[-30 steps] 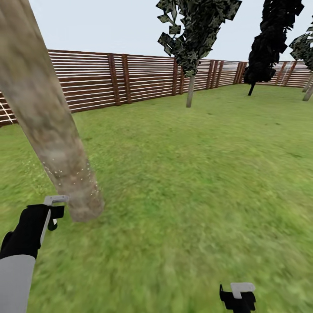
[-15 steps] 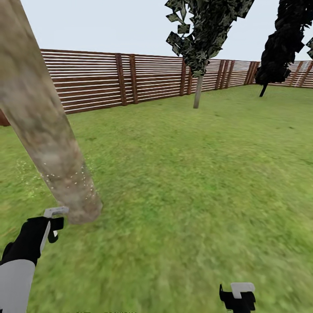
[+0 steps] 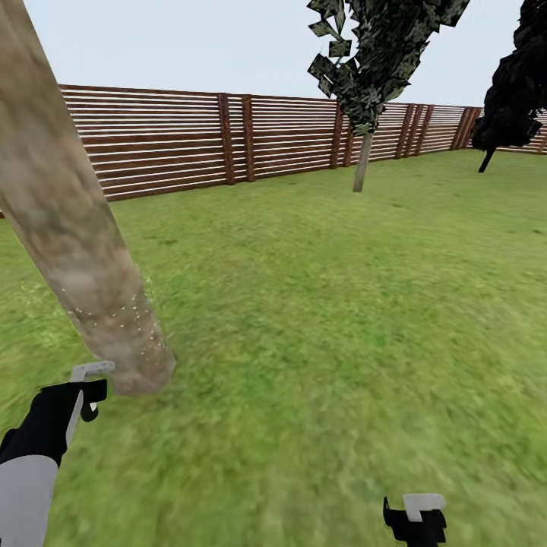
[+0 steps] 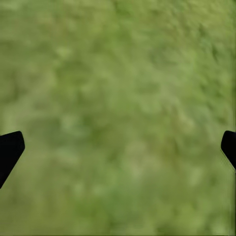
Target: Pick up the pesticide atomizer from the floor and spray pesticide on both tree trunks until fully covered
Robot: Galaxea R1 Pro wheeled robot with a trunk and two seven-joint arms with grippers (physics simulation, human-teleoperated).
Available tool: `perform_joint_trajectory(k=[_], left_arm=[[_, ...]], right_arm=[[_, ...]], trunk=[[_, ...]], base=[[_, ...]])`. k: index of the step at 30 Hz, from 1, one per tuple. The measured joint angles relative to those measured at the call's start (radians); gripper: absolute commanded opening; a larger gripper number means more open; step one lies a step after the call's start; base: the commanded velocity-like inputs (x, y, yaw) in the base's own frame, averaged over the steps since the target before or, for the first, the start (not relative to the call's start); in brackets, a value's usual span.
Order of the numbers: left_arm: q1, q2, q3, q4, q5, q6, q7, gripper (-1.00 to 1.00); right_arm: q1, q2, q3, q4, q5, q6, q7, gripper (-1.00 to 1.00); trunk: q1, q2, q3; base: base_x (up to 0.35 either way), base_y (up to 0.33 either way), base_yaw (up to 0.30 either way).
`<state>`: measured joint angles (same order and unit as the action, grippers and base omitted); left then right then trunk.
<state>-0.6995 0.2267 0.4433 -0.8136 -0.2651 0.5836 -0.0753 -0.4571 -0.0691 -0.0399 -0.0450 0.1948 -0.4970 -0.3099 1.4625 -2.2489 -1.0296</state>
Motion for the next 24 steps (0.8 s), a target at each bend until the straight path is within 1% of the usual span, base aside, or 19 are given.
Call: perform_joint_trajectory(k=[6,9,13,19,24], left_arm=[[0.001,0.002,0.001,0.000,-0.001,-0.002,0.001,-1.00],[0.013,0.003,0.015,-0.001,-0.002,-0.020,0.002,-1.00],[0.015,-0.002,0.017,-0.001,0.001,-0.027,0.002,-1.00],[0.015,-0.006,0.015,-0.001,-0.004,-0.027,0.002,-1.00],[0.015,-0.006,0.014,-0.001,-0.003,-0.027,0.002,-1.00]], right_arm=[[0.000,0.000,0.000,0.000,0.000,0.000,0.000,1.00],[0.000,0.000,0.000,0.000,0.000,0.000,0.000,1.00],[0.000,0.000,0.000,0.000,0.000,0.000,0.000,1.00],[0.000,-0.001,0.000,0.001,0.000,0.000,0.000,1.00],[0.000,-0.001,0.000,0.001,0.000,0.000,0.000,1.00]], trunk=[[0.000,0.000,0.000],[0.000,0.000,0.000],[0.000,0.000,0.000],[0.000,0.000,0.000],[0.000,0.000,0.000]], base=[[0.232,-0.200,0.258],[0.232,-0.200,0.276],[0.232,-0.201,0.228],[0.221,-0.204,0.022],[0.141,-0.242,0.000]])
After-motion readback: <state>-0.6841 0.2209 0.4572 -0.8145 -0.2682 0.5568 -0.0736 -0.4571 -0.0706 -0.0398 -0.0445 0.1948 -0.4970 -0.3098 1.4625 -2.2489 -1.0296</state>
